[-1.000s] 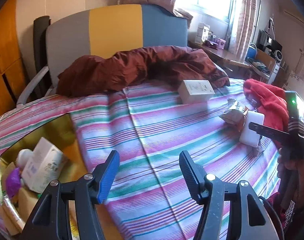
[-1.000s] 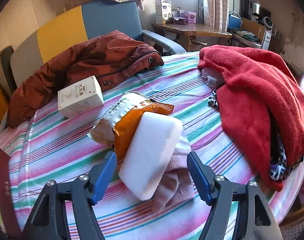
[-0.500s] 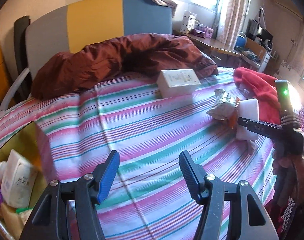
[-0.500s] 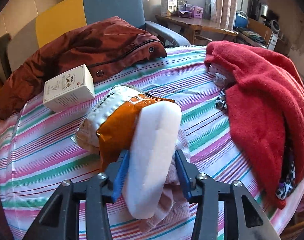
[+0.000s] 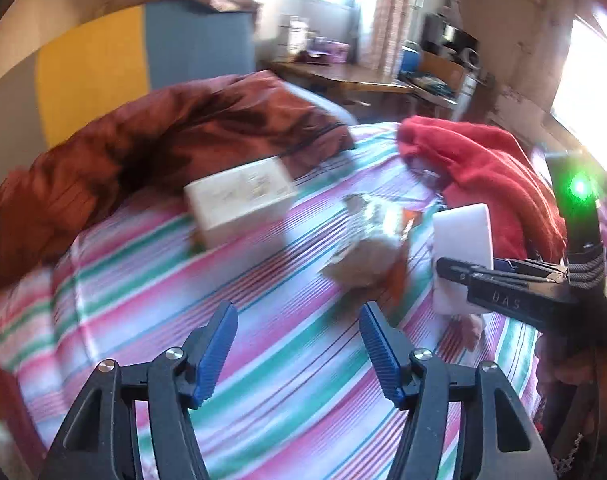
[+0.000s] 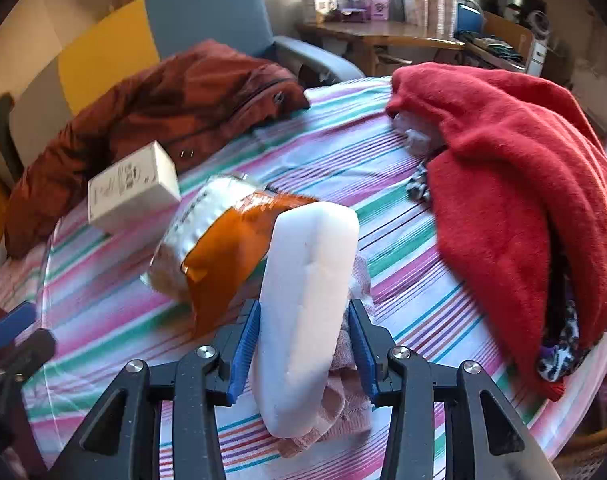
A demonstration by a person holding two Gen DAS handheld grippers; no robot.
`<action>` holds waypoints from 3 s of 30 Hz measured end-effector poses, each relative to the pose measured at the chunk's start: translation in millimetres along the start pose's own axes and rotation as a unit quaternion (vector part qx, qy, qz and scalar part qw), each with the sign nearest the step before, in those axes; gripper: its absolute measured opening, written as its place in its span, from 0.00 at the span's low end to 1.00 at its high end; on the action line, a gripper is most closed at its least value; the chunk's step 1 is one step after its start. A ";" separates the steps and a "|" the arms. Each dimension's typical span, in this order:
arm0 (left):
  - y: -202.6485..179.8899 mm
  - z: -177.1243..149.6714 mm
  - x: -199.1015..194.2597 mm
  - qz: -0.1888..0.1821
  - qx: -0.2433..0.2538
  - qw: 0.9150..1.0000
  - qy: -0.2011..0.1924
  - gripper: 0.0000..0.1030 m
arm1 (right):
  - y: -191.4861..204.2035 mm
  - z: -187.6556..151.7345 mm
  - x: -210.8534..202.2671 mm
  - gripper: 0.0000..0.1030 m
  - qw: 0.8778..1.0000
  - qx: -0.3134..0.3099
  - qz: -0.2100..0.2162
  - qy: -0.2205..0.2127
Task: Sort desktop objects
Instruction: 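Grasp the orange-and-white snack pack with the left tool while the right tool holds the sponge, then lift the sponge with the right tool while the left tool lifts the snack pack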
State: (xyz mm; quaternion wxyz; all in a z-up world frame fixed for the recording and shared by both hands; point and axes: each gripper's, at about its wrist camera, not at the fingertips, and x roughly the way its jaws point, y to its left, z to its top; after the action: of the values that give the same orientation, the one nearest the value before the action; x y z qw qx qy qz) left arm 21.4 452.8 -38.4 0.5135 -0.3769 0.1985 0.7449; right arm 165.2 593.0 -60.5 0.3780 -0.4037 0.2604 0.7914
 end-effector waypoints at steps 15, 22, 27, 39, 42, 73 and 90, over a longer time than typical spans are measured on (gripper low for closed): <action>-39.2 47.2 73.1 -0.059 0.073 0.995 0.018 0.73 | -16.1 4.4 10.4 0.46 0.999 0.033 -0.004 0.023; -44.2 58.4 97.6 -0.069 0.081 0.994 0.037 0.75 | -24.6 5.2 11.5 0.51 0.998 0.041 -0.031 0.029; -59.9 60.0 105.9 -0.068 0.100 0.992 0.042 0.77 | -22.0 5.4 12.4 0.51 0.998 0.028 -0.038 0.029; -39.4 36.9 106.7 -0.048 0.060 0.996 0.044 0.57 | -21.1 6.2 8.1 0.45 0.998 0.010 -0.054 0.014; -30.6 25.6 94.8 -0.027 0.040 0.998 0.041 0.57 | -21.2 7.5 3.5 0.45 0.999 0.012 -0.041 -0.002; 40.5 -113.5 -52.0 0.061 -0.097 0.993 0.039 0.56 | 45.7 -6.3 10.3 0.77 0.986 -0.052 0.158 -0.006; 52.4 -129.4 -64.7 0.048 -0.114 0.992 0.035 0.56 | 84.5 -7.0 -5.6 0.37 0.988 -0.132 0.074 -0.042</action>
State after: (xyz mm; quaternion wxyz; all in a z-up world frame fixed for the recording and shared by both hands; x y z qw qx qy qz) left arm 31.9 304.0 -76.1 0.4232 -0.4489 0.1477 0.7730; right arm 102.1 536.8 -50.6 0.2722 -0.3960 0.1671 0.8609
